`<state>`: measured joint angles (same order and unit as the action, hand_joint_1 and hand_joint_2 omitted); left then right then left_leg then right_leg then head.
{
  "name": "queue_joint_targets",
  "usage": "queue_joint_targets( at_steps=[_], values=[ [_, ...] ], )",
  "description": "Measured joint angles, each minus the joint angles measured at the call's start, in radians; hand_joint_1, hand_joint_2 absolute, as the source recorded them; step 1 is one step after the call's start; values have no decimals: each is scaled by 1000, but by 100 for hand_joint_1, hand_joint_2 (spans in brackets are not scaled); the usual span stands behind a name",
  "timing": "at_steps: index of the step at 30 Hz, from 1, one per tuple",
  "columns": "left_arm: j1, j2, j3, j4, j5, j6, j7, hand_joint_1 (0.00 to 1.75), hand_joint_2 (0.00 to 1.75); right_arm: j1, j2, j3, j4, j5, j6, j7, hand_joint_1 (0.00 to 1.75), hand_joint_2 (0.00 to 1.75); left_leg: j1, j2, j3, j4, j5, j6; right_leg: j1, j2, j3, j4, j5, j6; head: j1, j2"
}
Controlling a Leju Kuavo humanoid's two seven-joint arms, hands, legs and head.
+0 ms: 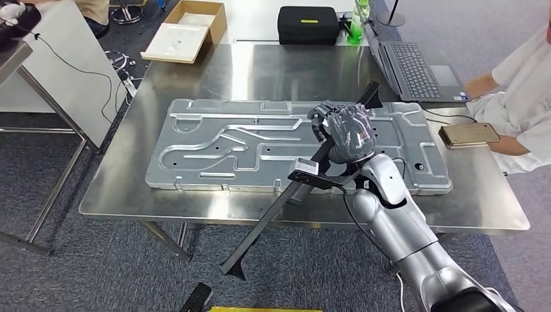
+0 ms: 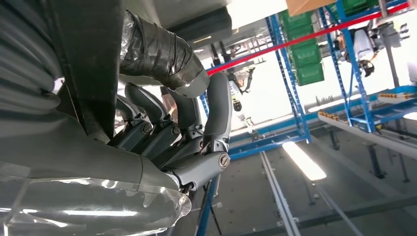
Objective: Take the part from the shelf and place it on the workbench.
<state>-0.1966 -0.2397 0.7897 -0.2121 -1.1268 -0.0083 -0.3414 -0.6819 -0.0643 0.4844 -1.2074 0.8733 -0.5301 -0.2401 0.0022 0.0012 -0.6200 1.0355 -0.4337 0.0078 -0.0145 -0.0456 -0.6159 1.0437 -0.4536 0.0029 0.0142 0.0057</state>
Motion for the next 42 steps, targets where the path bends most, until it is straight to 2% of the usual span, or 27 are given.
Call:
queue_joint_targets(
  at_steps=[2,4,5,7,8,9,10,12,14,17,19,20,22,23,24,25,28,30,32,34,35,37,38,39,40,41,42],
  values=[
    [1,0,0,0,4,-2,0,0,175,-1,3,-5,0,-17,1,1,175,175,1,-2,2,-9,5,9,0,1,2,-3,1,12,0,0],
    [0,-1,0,0,7,-7,-1,0,175,-8,4,-16,3,-48,10,2,175,175,6,-3,8,-21,12,23,-1,16,-11,27,-23,20,1,0],
    [-1,-1,0,0,8,-10,-2,0,175,-13,4,-23,5,-65,17,1,175,175,8,-3,10,-24,14,29,-2,27,-32,71,-49,22,1,0],
    [-1,-1,0,0,9,-13,-3,0,175,-22,4,-36,14,-85,27,1,175,175,7,-5,9,-24,14,35,-2,40,-94,200,-106,25,1,0],
    [-1,-1,0,0,9,-14,-3,0,175,-23,4,-41,19,-90,30,1,175,175,6,-7,9,-22,14,36,-2,42,-118,248,-119,26,1,0],
    [0,-1,0,0,9,-14,-3,0,175,-24,4,-44,23,-92,30,0,175,175,6,-10,9,-20,13,36,-2,42,-127,264,-113,27,1,0],
    [0,-1,0,0,9,-15,-3,0,175,-25,4,-46,26,-93,30,0,175,175,6,-13,8,-17,12,35,-3,42,-116,239,-88,26,1,0],
    [0,-2,0,0,9,-16,-3,0,175,-32,4,-47,30,-96,30,-1,175,175,5,-19,7,-10,8,30,-4,44,-55,112,-24,22,1,0],
    [-1,-2,0,0,10,-19,-4,0,175,-40,4,-49,32,-103,34,-3,175,175,1,-22,2,-3,4,22,-1,47,-13,19,5,16,1,0],
    [0,-2,1,0,13,-29,-5,0,175,-48,4,-52,37,-131,52,-7,175,175,0,-23,-2,-2,4,9,1,47,-9,3,7,3,1,0],
    [0,-2,1,0,13,-34,-6,0,175,-59,3,-62,43,-146,64,-10,175,175,2,-19,-14,25,-18,-2,-3,43,-8,-2,10,-9,0,0],
    [0,-2,1,0,13,-36,-6,0,175,-65,3,-67,46,-151,71,-11,175,175,3,-16,-32,66,-43,-7,-5,42,-7,-5,11,-15,0,0],
    [1,-2,0,0,13,-39,-6,0,175,-78,1,-75,57,-160,90,-13,175,175,7,-12,-88,194,-105,-15,-4,41,-7,-5,11,-19,0,0],
    [1,-2,0,0,12,-40,-6,0,175,-85,-1,-77,65,-163,103,-16,175,175,8,-10,-115,251,-123,-17,-4,41,-7,-4,11,-20,0,0],
    [2,-2,0,0,12,-42,-6,0,175,-92,-3,-79,75,-167,117,-19,175,175,9,-9,-129,277,-123,-18,-4,41,-6,-4,10,-20,0,0],
    [2,-2,0,0,11,-44,-6,0,175,-100,-7,-81,86,-170,133,-24,175,175,9,-9,-125,264,-103,-18,-4,41,-6,-3,9,-19,0,0],
    [2,-1,0,0,9,-49,-9,0,175,-131,-20,-84,117,-176,188,-43,175,175,7,-5,-39,77,-10,-8,-3,41,-4,1,5,-12,0,0],
    [1,0,0,0,9,-52,-10,0,175,-152,-31,-84,140,-185,220,-55,175,175,2,-4,-8,9,4,0,0,41,-8,1,5,-2,0,0],
    [2,0,0,0,9,-53,-12,0,175,-167,-43,-84,165,-194,240,-61,175,175,1,-8,-6,0,3,9,1,39,-9,-3,8,10,0,0],
    [3,0,0,0,8,-54,-13,0,175,-181,-54,-85,188,-203,247,-66,175,175,4,-9,-1,-10,9,22,-1,39,-15,14,-6,20,0,0],
    [2,0,0,0,8,-54,-14,0,175,-189,-58,-86,202,-207,247,-70,175,175,6,-8,2,-16,12,28,-2,40,-30,48,-27,23,1,0],
    [0,0,0,0,7,-55,-17,0,175,-200,-67,-88,232,-214,245,-80,175,175,6,-8,4,-18,11,37,-3,43,-89,168,-85,28,1,0],
    [0,0,0,0,6,-55,-18,0,175,-201,-71,-89,247,-215,244,-84,175,175,6,-9,4,-18,9,40,-3,44,-120,228,-104,31,1,0],
    [0,0,0,0,6,-56,-19,0,175,-200,-76,-89,260,-216,244,-88,175,175,5,-11,5,-17,7,41,-4,44,-141,262,-106,32,1,0],
    [1,0,0,0,5,-57,-19,0,175,-199,-79,-90,269,-218,243,-91,175,175,5,-13,6,-16,3,41,-5,44,-144,260,-89,33,1,0],
    [2,0,0,0,5,-59,-20,0,175,-198,-81,-90,276,-219,243,-94,175,175,5,-14,9,-14,-1,40,-6,44,-128,219,-56,33,1,0],
    [2,0,0,0,4,-60,-21,0,175,-198,-83,-90,280,-221,243,-97,175,175,5,-15,13,-12,-6,37,-7,44,-97,151,-18,31,1,0]
  ],
)
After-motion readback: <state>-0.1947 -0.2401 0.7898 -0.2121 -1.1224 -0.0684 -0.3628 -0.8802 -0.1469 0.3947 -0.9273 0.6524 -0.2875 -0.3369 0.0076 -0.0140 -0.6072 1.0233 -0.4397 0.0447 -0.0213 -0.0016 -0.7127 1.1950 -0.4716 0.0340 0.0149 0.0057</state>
